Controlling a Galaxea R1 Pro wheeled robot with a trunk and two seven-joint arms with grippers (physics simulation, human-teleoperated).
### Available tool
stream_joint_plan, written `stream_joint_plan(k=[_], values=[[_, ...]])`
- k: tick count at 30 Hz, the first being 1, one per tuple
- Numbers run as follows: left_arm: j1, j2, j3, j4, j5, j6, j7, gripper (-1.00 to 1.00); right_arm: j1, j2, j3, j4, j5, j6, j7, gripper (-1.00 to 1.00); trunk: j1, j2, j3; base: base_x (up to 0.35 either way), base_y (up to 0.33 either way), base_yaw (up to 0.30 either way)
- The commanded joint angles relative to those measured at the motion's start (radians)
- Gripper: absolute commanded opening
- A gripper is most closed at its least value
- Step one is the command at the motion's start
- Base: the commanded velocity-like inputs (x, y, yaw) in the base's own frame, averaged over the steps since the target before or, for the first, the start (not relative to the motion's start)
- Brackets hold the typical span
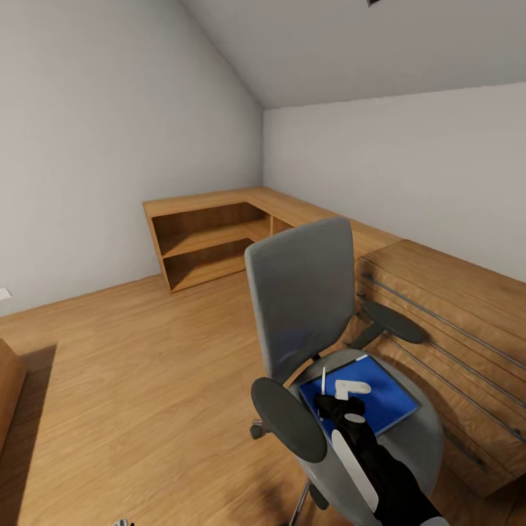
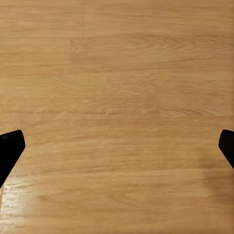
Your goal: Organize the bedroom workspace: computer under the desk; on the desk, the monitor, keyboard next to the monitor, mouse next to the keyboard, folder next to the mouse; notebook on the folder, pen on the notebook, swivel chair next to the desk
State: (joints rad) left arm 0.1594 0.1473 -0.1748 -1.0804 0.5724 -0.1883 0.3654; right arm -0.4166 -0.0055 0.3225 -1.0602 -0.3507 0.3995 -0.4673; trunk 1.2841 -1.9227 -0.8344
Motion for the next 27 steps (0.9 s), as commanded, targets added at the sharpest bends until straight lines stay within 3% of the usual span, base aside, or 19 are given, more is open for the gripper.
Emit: stream_joint_plan(k=[1,9,14,27], values=[[0.000,0.001,-0.005,-0.001,0.010,-0.007,0.006,1.00,-0.001,-0.001,0.003,-0.001,-0.007,0.004,-0.008,1.00,0.000,0.000,-0.001,0.000,0.000,0.000],[0.000,0.001,-0.005,-0.001,0.010,-0.007,0.006,1.00,-0.001,-0.001,0.003,-0.001,-0.007,0.004,-0.008,1.00,0.000,0.000,-0.001,0.000,0.000,0.000],[0.000,0.001,-0.005,-0.001,0.010,-0.005,0.006,1.00,-0.001,-0.001,0.003,-0.001,-0.007,0.004,-0.009,1.00,0.019,-0.035,-0.016,0.000,0.000,0.000],[0.000,0.001,-0.006,-0.001,0.010,-0.005,0.005,1.00,-0.001,-0.002,0.003,-0.001,-0.007,0.004,-0.010,1.00,0.019,-0.035,-0.016,0.000,0.000,0.000]])
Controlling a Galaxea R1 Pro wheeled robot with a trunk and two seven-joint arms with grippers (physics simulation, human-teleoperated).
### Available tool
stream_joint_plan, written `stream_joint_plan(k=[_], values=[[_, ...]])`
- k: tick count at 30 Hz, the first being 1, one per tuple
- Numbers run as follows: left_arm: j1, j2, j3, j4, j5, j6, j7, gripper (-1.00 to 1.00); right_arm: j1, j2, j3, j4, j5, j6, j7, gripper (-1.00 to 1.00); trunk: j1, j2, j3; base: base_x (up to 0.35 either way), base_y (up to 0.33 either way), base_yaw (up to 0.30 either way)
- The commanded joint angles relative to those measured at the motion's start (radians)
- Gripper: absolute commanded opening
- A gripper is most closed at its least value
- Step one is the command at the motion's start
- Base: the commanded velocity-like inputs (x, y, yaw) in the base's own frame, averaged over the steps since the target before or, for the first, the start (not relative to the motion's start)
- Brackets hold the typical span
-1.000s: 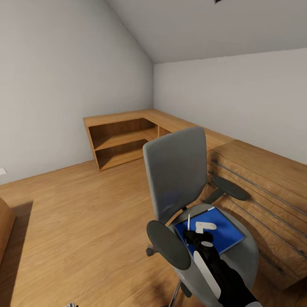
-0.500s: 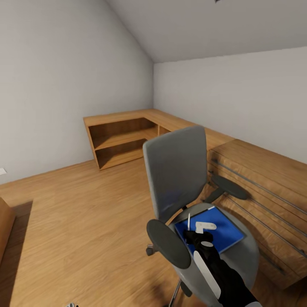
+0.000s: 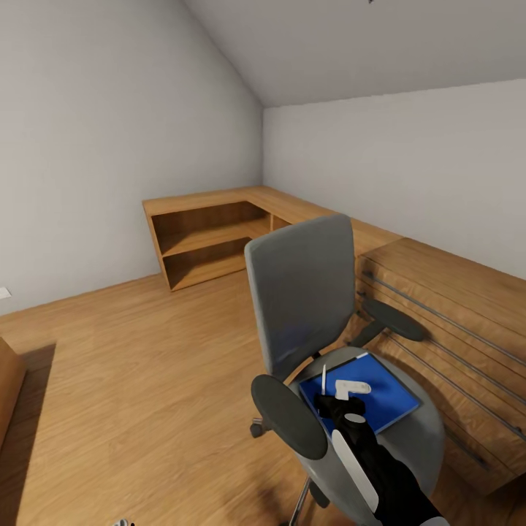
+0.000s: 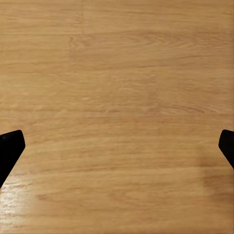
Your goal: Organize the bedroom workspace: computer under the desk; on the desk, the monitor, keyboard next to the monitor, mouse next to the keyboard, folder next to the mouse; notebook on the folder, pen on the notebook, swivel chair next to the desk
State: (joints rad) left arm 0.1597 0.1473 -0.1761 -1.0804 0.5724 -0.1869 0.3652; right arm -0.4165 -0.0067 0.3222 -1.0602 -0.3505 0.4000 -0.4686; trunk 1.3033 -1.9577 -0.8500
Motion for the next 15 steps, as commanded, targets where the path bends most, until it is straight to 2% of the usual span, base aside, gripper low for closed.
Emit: stream_joint_plan(k=[1,7,12,15], values=[[0.000,0.001,-0.005,-0.001,0.010,-0.006,0.006,1.00,-0.001,-0.001,0.003,-0.001,-0.007,0.003,-0.008,1.00,0.000,0.000,-0.001,0.000,0.000,0.000],[0.000,0.001,-0.005,-0.001,0.010,-0.006,0.006,1.00,-0.001,-0.001,0.003,-0.001,-0.007,0.003,-0.008,1.00,0.000,0.000,-0.001,0.000,0.000,0.000],[0.000,0.001,-0.004,-0.001,0.010,-0.006,0.006,1.00,-0.001,-0.001,0.003,-0.001,-0.007,0.003,-0.008,1.00,0.019,-0.035,-0.016,0.000,0.000,0.000],[0.000,0.001,-0.004,-0.001,0.010,-0.008,0.006,1.00,-0.001,-0.001,0.003,-0.001,-0.007,0.003,-0.008,1.00,0.019,-0.035,-0.016,0.000,0.000,0.000]])
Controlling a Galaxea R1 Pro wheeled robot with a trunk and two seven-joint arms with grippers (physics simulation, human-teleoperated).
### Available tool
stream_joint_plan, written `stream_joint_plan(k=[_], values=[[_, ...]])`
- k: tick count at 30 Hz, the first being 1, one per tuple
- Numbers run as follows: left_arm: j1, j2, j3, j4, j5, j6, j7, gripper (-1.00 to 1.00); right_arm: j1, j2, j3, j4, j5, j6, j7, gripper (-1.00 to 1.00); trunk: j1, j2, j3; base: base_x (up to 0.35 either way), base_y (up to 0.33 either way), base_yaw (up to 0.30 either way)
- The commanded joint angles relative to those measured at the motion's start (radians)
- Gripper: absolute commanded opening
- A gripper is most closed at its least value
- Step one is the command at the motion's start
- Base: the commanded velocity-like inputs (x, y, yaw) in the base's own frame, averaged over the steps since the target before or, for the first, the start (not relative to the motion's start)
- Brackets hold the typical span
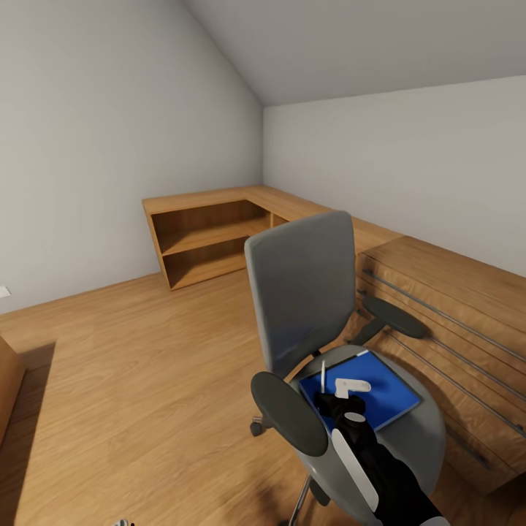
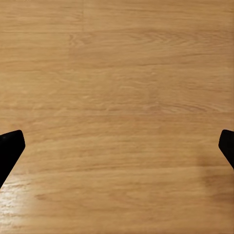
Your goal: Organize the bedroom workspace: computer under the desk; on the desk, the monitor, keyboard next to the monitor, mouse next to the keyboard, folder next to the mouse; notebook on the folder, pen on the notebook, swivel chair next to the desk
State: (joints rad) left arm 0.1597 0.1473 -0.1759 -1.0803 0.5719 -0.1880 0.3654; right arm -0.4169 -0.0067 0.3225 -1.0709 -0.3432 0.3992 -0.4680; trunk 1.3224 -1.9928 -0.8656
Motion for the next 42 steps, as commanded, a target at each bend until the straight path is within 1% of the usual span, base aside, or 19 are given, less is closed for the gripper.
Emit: stream_joint_plan(k=[1,10,11,37,42], values=[[0.000,0.001,-0.005,-0.001,0.011,-0.007,0.006,1.00,0.000,-0.001,0.003,0.009,-0.014,0.004,-0.009,1.00,0.000,0.000,-0.001,0.000,0.000,0.000],[0.000,0.001,-0.005,-0.001,0.011,-0.007,0.006,1.00,0.000,-0.001,0.003,0.012,-0.013,0.004,-0.009,1.00,0.000,0.000,-0.001,0.000,0.000,0.000],[0.000,0.001,-0.005,-0.001,0.010,-0.007,0.006,1.00,0.000,-0.001,0.003,0.017,-0.013,0.004,-0.010,-1.00,0.000,0.000,-0.001,0.000,0.000,0.000],[0.000,0.001,-0.005,-0.001,0.011,-0.009,0.005,1.00,0.000,-0.002,0.003,0.029,-0.013,0.004,-0.014,-1.00,0.000,0.000,-0.001,0.000,0.000,0.000],[0.000,0.001,-0.006,-0.001,0.010,-0.012,0.004,1.00,0.000,-0.003,0.003,0.029,-0.013,0.004,-0.014,-1.00,-0.019,0.035,0.015,0.000,0.000,0.000]])
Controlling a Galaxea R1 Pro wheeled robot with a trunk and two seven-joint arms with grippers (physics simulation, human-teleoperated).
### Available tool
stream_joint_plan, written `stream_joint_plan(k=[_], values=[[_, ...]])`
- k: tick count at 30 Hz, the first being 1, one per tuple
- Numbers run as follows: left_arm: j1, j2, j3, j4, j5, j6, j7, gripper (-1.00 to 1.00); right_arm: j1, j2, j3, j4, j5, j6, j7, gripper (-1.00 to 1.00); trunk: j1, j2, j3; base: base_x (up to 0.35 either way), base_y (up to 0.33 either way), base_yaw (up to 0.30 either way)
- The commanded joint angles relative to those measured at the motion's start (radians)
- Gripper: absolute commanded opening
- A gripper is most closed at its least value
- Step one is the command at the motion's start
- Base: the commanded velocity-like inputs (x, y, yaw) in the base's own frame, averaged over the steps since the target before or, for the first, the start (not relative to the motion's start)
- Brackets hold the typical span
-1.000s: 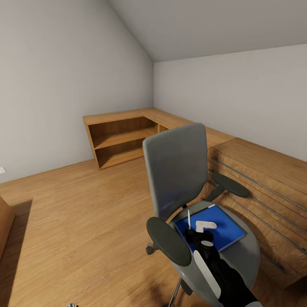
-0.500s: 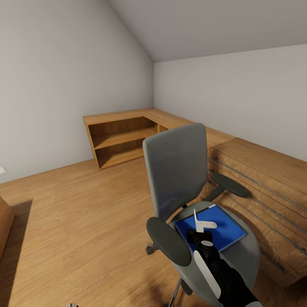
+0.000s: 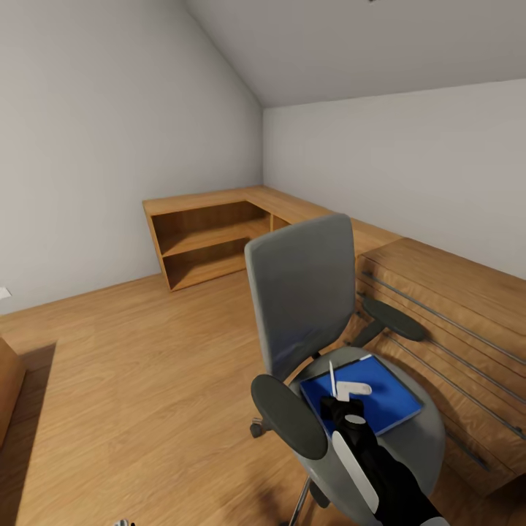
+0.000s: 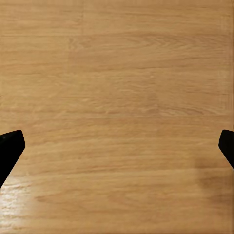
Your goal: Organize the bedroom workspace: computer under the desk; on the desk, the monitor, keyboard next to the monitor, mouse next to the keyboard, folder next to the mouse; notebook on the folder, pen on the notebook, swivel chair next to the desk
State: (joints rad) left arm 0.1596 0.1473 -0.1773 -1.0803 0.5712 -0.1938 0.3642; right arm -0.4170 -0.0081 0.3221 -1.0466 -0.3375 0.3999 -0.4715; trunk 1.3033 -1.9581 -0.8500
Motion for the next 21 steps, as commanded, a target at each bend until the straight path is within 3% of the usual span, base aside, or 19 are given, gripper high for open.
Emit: stream_joint_plan(k=[1,11,21], values=[[0.000,0.001,-0.005,0.000,0.010,-0.007,0.005,1.00,0.000,-0.001,0.003,0.005,-0.018,0.003,-0.010,-1.00,-0.004,0.007,0.002,0.000,0.000,0.000],[0.000,0.001,0.001,0.003,0.018,-0.001,0.008,1.00,0.000,-0.004,0.000,0.004,-0.017,0.003,-0.010,-1.00,-0.042,0.077,0.034,-0.016,0.000,0.000],[0.000,0.001,-0.003,0.003,0.017,0.000,0.007,1.00,0.000,-0.006,-0.004,-0.003,-0.017,0.002,-0.010,-1.00,-0.081,0.147,0.065,-0.285,0.000,0.000]])
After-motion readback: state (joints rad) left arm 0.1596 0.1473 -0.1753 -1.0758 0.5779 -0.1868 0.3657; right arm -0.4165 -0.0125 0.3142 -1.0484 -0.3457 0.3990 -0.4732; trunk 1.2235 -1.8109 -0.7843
